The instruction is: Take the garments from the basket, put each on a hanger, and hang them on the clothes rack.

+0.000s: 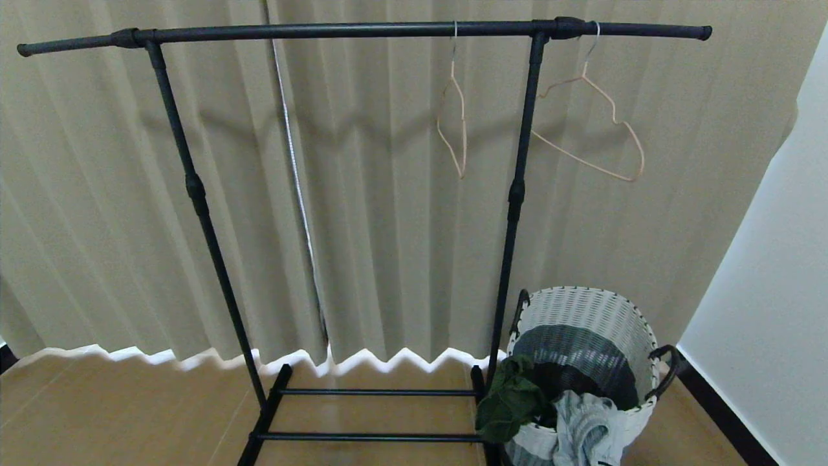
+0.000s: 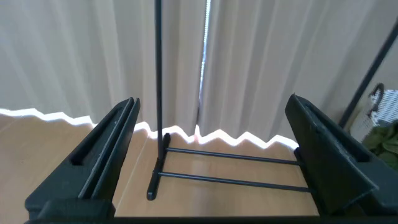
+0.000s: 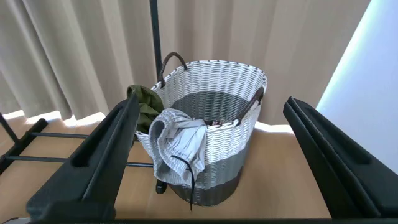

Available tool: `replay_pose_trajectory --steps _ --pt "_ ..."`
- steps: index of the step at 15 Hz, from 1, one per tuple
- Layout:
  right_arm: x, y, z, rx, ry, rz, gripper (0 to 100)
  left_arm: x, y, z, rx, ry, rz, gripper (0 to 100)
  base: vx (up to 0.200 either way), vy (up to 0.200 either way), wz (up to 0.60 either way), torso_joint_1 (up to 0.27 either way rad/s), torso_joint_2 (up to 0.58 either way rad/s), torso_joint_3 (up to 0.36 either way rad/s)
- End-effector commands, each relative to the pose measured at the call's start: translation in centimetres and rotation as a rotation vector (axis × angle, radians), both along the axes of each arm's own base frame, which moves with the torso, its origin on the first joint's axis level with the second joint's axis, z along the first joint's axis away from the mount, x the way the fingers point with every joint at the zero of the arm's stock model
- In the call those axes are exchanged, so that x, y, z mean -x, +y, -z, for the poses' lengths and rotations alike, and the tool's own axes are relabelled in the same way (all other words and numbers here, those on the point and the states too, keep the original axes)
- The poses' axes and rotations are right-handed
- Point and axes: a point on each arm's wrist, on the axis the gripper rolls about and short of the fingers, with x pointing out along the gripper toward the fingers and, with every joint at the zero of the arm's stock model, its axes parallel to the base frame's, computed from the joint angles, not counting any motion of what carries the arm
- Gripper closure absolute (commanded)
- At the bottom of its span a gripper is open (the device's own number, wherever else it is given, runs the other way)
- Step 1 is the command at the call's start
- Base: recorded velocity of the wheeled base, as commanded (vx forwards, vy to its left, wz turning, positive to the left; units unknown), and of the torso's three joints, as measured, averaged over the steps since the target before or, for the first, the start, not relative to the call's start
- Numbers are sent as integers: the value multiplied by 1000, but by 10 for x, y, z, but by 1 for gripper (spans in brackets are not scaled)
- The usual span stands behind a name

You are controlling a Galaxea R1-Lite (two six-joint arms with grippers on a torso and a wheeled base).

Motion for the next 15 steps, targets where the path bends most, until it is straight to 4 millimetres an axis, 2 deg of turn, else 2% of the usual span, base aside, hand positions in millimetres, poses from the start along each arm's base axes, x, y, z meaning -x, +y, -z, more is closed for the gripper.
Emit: replay_pose_trajectory --steps 1,8,13,15 --pt "0 0 0 1 2 -1 0 0 0 0 0 1 0 0 200 0 0 2 7 2" --pt "0 0 0 1 0 1 0 0 0 0 0 1 1 0 200 0 0 3 1 4" --pt "0 0 0 2 0 5 0 0 0 0 0 -1 1 0 0 0 0 0 0 0" --pt "2 0 -5 78 -9 -11 0 0 0 0 0 -1 1 0 0 0 0 0 0 0"
